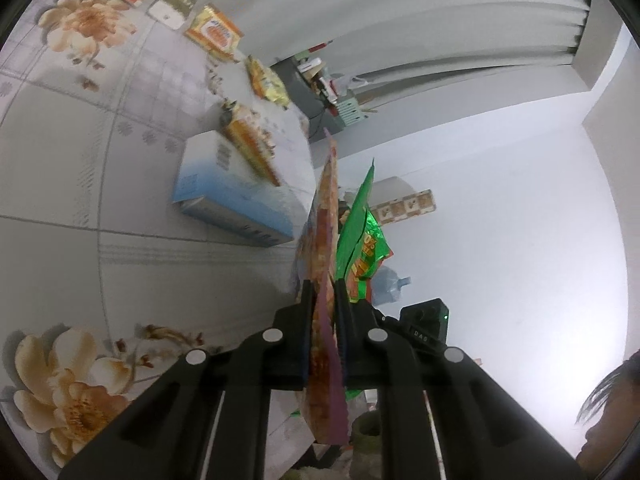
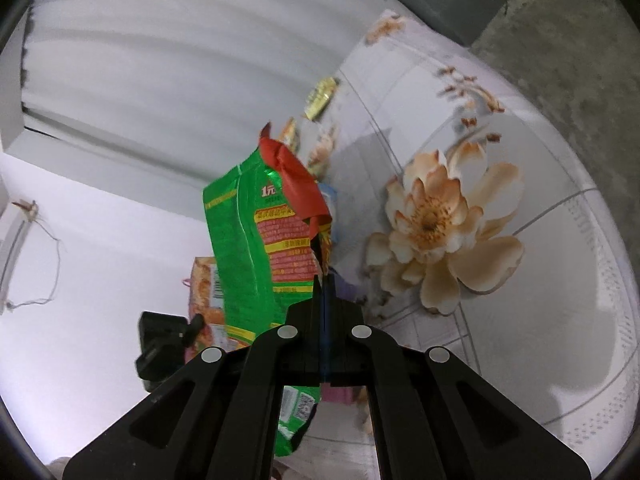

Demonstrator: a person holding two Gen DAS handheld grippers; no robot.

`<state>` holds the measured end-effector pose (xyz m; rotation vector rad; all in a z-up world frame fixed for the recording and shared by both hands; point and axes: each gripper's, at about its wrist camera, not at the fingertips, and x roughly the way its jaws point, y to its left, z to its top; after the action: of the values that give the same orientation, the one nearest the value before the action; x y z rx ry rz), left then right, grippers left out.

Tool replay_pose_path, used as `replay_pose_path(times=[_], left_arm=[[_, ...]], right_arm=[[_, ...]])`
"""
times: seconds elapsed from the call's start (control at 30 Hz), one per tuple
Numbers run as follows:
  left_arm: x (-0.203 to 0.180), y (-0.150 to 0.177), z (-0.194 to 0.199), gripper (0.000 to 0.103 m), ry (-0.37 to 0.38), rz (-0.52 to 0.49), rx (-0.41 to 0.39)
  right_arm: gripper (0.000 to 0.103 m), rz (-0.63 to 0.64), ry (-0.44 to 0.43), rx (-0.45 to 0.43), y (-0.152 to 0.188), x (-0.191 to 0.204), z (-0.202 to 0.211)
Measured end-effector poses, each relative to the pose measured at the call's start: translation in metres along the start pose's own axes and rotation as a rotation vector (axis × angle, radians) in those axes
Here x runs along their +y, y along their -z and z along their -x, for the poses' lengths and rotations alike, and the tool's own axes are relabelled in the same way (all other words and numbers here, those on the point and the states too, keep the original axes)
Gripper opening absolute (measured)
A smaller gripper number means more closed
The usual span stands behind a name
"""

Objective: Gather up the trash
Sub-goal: 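Lift the pink-orange snack bag with the left tool while the right tool holds the green bag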

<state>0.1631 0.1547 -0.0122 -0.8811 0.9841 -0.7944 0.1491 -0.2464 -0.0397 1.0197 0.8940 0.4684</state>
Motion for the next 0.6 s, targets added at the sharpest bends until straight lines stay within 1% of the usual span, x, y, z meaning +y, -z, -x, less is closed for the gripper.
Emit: replay_pose_path(times=[0.13, 0.3, 0.6], left_arm=[[-0.009, -0.001, -0.001, 0.009, 0.04, -0.003, -0.009], [-0.022, -0.001, -0.004, 0.009, 0.066, -0.018, -0.01], [-0.044, 0.0, -0.011, 0.009, 0.074, -0.081, -0.008]], right_arm=[[0.0, -0.005, -0.041, -0.03, -0.002, 0.004, 0.014], [0.0, -0.007, -0.074, -0.061, -0.005, 0.007, 0.029], [0.0, -0.011, -0.112, -0.102, -0.004, 0.009, 0.05]])
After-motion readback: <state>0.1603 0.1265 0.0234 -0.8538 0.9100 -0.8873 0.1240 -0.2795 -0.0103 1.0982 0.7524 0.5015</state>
